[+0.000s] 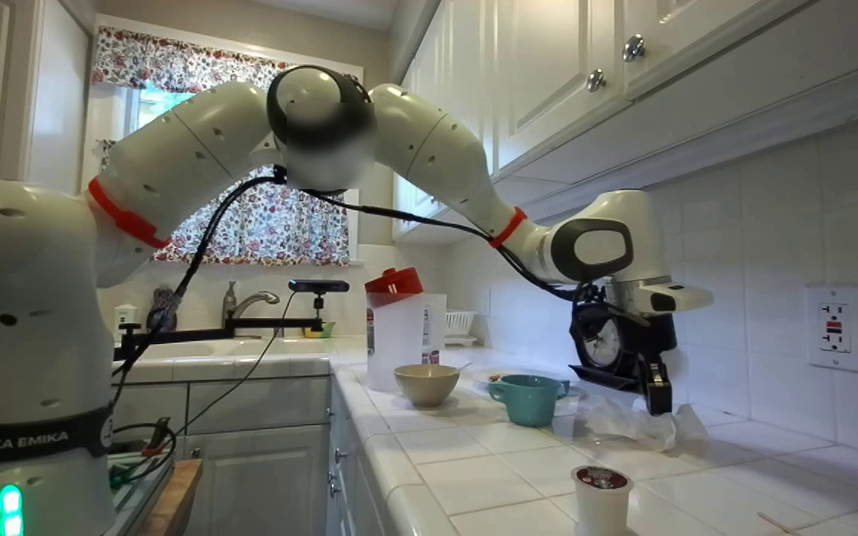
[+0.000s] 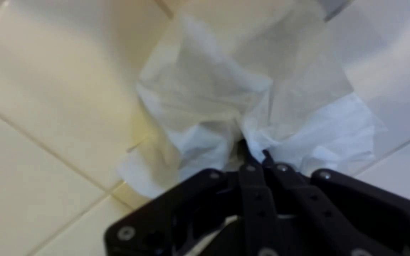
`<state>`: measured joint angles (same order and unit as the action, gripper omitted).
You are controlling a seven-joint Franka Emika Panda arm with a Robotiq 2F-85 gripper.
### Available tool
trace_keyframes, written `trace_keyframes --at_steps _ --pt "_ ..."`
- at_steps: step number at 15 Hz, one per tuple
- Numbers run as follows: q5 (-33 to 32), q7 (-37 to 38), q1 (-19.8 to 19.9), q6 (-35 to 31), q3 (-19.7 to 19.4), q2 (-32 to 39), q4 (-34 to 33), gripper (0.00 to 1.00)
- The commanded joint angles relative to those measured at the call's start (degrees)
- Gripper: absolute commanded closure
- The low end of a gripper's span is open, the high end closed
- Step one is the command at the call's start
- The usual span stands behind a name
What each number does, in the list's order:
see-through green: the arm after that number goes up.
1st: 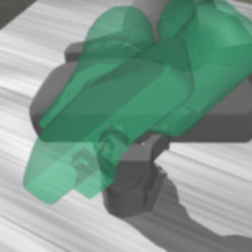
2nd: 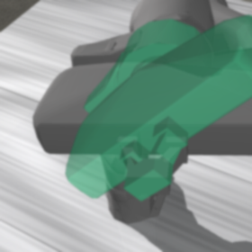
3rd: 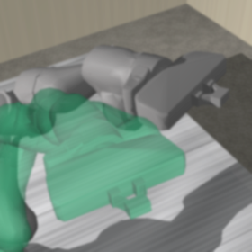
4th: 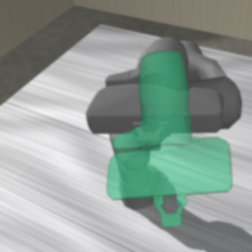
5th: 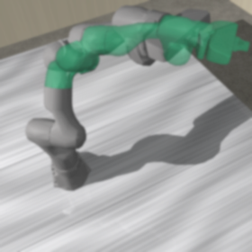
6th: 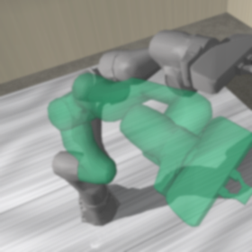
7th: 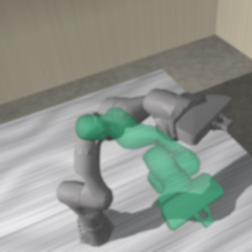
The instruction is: Wipe four tiles of the counter using the serviette
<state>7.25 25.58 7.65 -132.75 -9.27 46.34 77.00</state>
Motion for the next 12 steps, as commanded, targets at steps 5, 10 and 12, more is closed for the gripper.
trace_keyframes --at_steps 5,10,12 --pt "0.7 -0.8 0.3 0.1 0.5 0.5 -1.1 1.00" --pt "-1.1 -4.9 -0.6 -8.6 0.3 -0.8 1.6 1.00" --pt "-1.4 -6.4 -1.0 -14.6 0.4 -1.9 4.0 1.00"
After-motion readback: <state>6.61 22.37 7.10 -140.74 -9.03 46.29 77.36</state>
